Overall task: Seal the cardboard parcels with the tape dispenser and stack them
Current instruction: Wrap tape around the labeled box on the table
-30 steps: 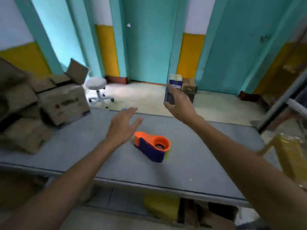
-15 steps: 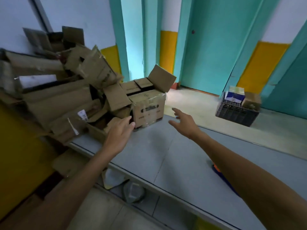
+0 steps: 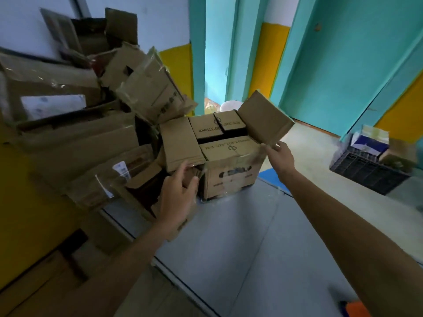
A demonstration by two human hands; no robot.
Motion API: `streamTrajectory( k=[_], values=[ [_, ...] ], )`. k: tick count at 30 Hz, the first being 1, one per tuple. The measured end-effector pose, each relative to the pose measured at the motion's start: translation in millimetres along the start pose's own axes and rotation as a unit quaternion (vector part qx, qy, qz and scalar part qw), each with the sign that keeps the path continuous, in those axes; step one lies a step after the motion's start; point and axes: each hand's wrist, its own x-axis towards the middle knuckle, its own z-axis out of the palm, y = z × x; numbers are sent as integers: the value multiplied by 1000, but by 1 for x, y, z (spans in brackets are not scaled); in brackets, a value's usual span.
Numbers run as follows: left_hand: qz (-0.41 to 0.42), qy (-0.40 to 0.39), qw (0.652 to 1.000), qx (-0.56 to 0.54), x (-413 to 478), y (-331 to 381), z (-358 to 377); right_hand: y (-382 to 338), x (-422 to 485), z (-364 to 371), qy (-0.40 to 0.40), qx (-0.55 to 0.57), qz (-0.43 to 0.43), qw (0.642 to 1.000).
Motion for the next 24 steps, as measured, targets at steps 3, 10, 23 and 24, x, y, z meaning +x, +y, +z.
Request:
streamTrajectory(
  k=[3, 10, 23, 24],
  values=[
    [-2, -6, 1000, 22, -9, 3, 10, -10, 18, 5, 12, 90, 18, 996],
    [-11, -8, 998, -58, -7, 1, 12, -16, 2, -9, 92, -55, -52, 993],
    [261, -128, 947, -139, -47, 33, 1, 38, -160, -66, 160, -343, -217, 900],
    [272, -144, 942, -135, -50, 34, 4, 45, -178, -66, 150, -356, -249, 888]
  ],
)
